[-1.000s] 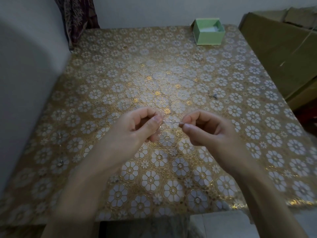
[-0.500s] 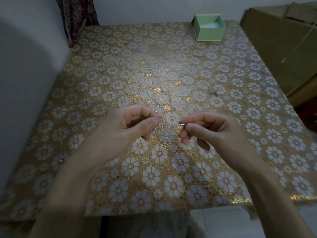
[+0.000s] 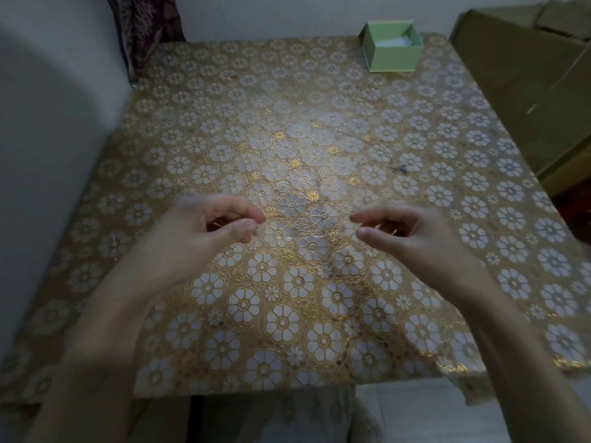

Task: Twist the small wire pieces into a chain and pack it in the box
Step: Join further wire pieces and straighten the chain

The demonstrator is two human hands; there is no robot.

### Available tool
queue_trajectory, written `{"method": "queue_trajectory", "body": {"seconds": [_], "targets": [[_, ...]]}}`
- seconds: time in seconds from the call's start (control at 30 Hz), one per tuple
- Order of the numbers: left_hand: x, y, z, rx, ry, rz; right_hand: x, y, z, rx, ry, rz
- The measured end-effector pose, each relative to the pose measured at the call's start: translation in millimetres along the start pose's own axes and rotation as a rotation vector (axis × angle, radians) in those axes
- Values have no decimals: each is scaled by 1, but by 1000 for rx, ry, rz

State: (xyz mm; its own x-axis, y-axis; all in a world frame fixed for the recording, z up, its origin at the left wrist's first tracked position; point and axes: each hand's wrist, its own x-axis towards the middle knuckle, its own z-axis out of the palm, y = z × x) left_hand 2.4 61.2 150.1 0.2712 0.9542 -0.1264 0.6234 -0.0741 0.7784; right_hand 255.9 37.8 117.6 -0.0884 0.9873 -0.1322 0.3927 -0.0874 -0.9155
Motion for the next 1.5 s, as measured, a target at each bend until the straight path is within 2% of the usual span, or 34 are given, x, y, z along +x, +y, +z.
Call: {"method": "queue_trajectory", "body": {"seconds": [0.07,0.2,0.5,0.57,0.8,0.93,1.07,1.3,1.37,1.43,1.5], "targets": [[0,-3,0,23,4,2,1,2,0,-56,-53,25],[1,-7,2,25,-20,9,-1,0,3,11,-126,-5],[-1,-14,8,3,-120,63,2,3,4,270,-133,-55],[-2,-15,10,-1,-168,84,3,5,4,328,-146,-67],[-3,-20,25,-33,-411,74,5,0,3,796,-231,-7],[-4,-25,33,23,-544,10,7,0,-2,909,-213,14],[-1,-33,37,90,-419,-21,8,4,-7,965,-192,35],[0,-24,42,-51,-15,32,9,23,1,1058,-282,6],[1,-22,47,-240,92,-17,7,25,6,1075,-306,18],[4,-23,51,-581,173,-95,5,26,10,1108,-319,46],[7,-24,52,-943,188,-131,6,29,13,1178,-318,88]]}}
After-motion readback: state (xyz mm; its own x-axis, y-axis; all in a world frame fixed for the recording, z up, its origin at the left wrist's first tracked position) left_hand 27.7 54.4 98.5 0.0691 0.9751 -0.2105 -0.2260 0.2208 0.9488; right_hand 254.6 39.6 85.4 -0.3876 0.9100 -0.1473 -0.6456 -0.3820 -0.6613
